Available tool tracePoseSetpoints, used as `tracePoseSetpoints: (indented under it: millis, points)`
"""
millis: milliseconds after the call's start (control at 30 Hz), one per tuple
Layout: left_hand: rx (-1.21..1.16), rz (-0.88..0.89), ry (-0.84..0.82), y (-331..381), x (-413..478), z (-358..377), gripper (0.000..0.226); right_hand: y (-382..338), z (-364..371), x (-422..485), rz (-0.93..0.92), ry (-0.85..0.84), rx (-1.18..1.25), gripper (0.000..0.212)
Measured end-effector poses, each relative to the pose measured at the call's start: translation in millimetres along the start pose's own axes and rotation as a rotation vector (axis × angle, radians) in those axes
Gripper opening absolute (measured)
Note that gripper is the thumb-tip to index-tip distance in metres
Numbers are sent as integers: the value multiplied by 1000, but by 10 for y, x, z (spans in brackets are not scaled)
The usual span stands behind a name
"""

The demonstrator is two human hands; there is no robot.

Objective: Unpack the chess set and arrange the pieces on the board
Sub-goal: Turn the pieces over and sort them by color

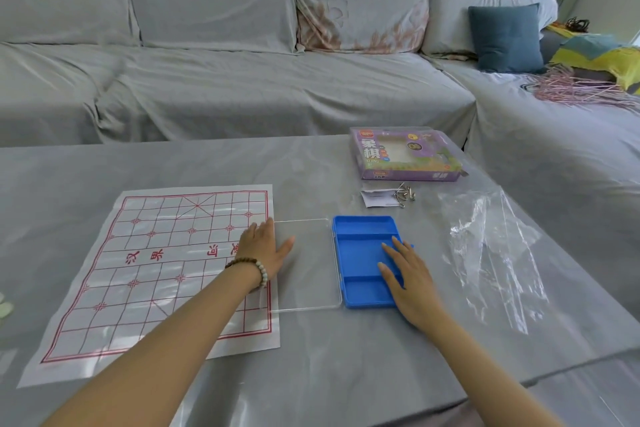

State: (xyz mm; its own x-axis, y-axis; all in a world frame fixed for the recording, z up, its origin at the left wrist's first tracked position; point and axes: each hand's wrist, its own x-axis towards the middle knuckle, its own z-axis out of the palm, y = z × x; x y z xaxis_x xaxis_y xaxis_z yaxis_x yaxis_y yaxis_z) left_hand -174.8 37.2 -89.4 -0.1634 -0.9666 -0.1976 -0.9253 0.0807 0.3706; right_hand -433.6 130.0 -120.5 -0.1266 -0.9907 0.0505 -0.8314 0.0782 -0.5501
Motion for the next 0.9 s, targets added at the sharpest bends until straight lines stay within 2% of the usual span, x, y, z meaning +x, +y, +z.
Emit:
tracePoseSetpoints:
  millis: [100,167,233,333,400,467,600,667,800,900]
  points:
    - [-68,-15,-3,-13,-18,7,70,-17,8,-18,2,0,62,49]
    - [-194,-15,10,-28,-14,24,73,-26,-4,-16,16,-27,93,45]
    - [-470,0,41,-2,-21,-15,77,-54,-44,-14,38,-30,226,40]
    - [-959,23,115,179,-60,-259,51,-128,-124,-26,106,10,521,36]
    - [-1115,90,107,379,-120,-450,46,-172,-164,-23,160,60,654,36]
    - [-1087,207,55,598,-209,-511,54,-197,-204,4,237,132,811,37]
    - [-779,336,-141,895,-295,-199,58,-179,-317,38,328,226,974,35]
    - [-651,317,-210,926,-292,47,56,-132,-357,32,361,230,1006,36]
    - [-321,241,-186,863,-297,441,60,-3,-405,28,460,180,1036,40]
    - [-438,225,-221,911,-367,538,65,12,-429,16,482,108,1025,41]
